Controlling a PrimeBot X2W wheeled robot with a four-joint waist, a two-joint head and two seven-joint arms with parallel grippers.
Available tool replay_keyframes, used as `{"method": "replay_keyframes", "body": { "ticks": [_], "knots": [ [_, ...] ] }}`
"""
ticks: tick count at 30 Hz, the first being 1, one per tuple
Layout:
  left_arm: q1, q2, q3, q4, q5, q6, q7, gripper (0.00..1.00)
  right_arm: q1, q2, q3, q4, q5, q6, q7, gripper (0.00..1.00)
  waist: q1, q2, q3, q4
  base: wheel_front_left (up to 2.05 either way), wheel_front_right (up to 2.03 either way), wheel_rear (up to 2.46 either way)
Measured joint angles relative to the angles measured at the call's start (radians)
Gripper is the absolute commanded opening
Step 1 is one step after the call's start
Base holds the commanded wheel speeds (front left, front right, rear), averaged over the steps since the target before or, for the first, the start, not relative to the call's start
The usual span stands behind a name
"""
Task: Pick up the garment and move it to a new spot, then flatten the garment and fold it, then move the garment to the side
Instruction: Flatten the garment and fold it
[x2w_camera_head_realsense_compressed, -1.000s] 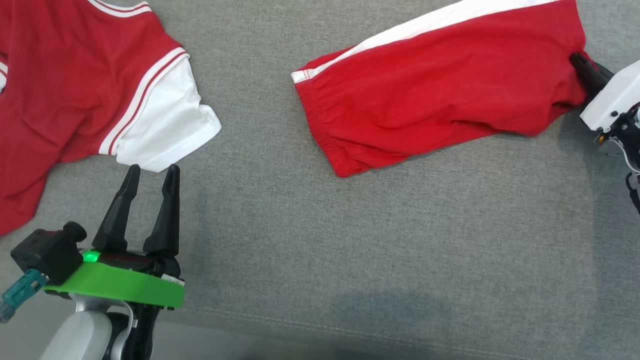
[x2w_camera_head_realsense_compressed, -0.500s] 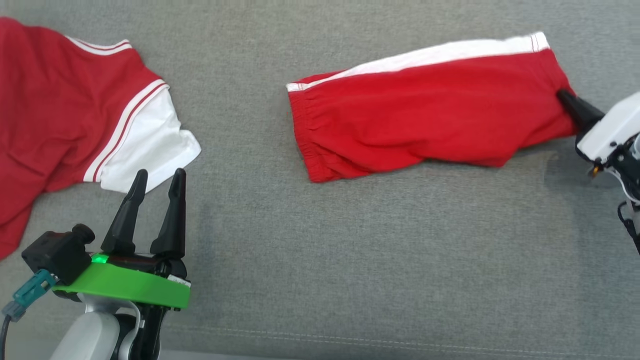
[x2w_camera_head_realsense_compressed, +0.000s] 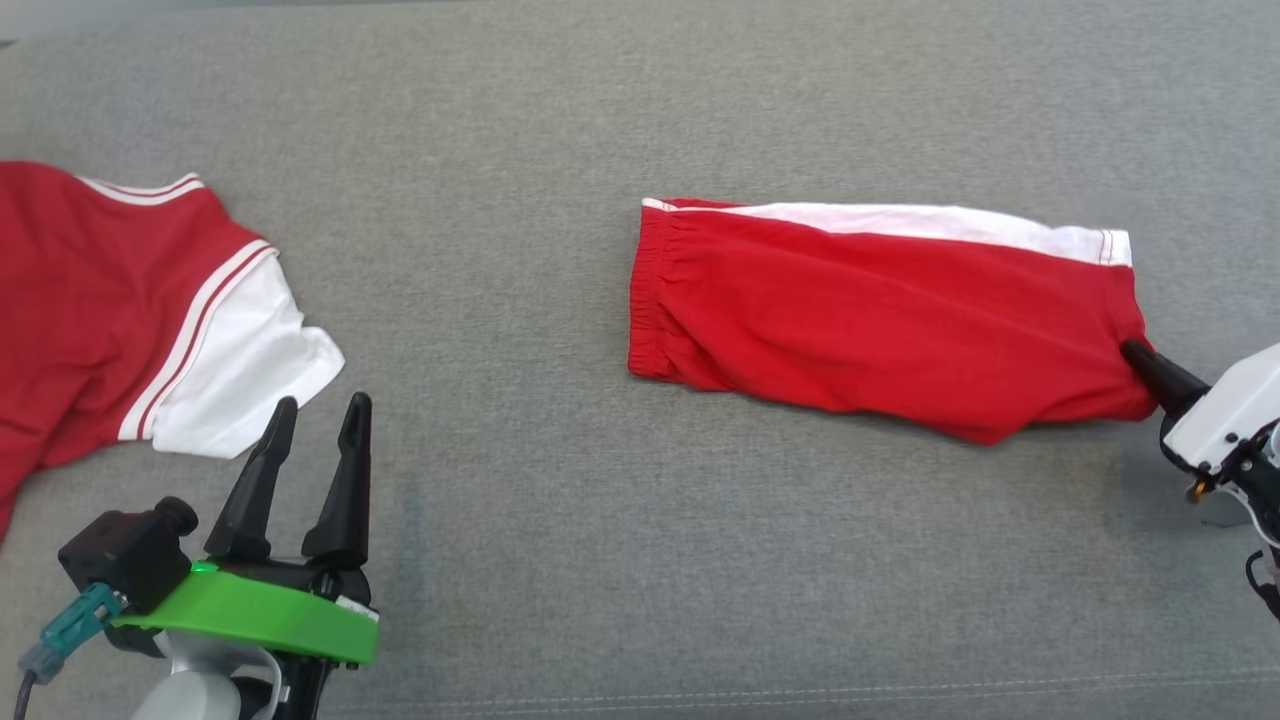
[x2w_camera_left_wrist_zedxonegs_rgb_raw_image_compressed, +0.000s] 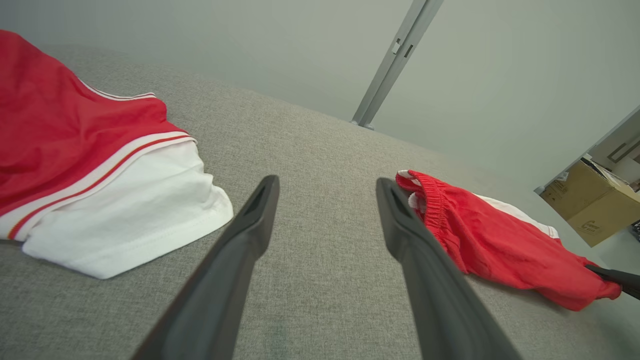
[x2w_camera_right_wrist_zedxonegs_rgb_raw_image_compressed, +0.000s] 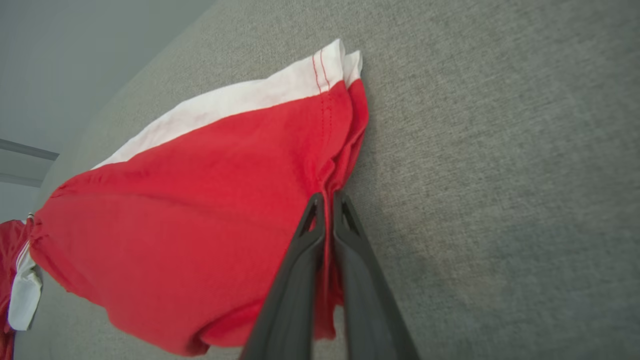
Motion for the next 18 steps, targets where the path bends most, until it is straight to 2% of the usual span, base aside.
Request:
{"method": "replay_keyframes", "body": {
  "ticks": [4,7,8,9,18],
  "knots": [
    [0.016,0.02,0.002,-0.002,0.019,0.0,0.0,1.0,0.022,0.001,0.015,-0.002,-0.018,0.0,-0.014,0.0,0.0,0.0,-0.019,-0.031,0.0,0.0,0.0],
    [0.016,0.031,-0.004,-0.012,0.033,0.0,0.0,1.0,0.037,0.001,0.018,-0.009,-0.035,0.0,-0.04,0.45,0.0,0.0,-0.029,-0.049,0.0,0.0,0.0],
    [0.016,0.031,-0.009,-0.018,0.035,0.0,0.0,1.0,0.042,0.0,0.018,-0.011,-0.038,0.0,-0.045,0.93,0.0,0.0,-0.031,-0.053,0.0,0.0,0.0],
    [0.016,0.031,-0.012,-0.024,0.036,0.0,0.0,1.0,0.049,0.001,0.015,-0.015,-0.039,0.0,-0.053,1.0,0.0,0.0,-0.032,-0.055,0.0,0.0,0.0],
    [0.016,0.056,-0.005,-0.051,0.044,0.002,0.002,1.0,0.056,0.002,0.004,-0.047,-0.052,-0.006,-0.087,1.0,0.0,0.0,-0.001,-0.052,0.0,0.0,0.0]
  ]
}}
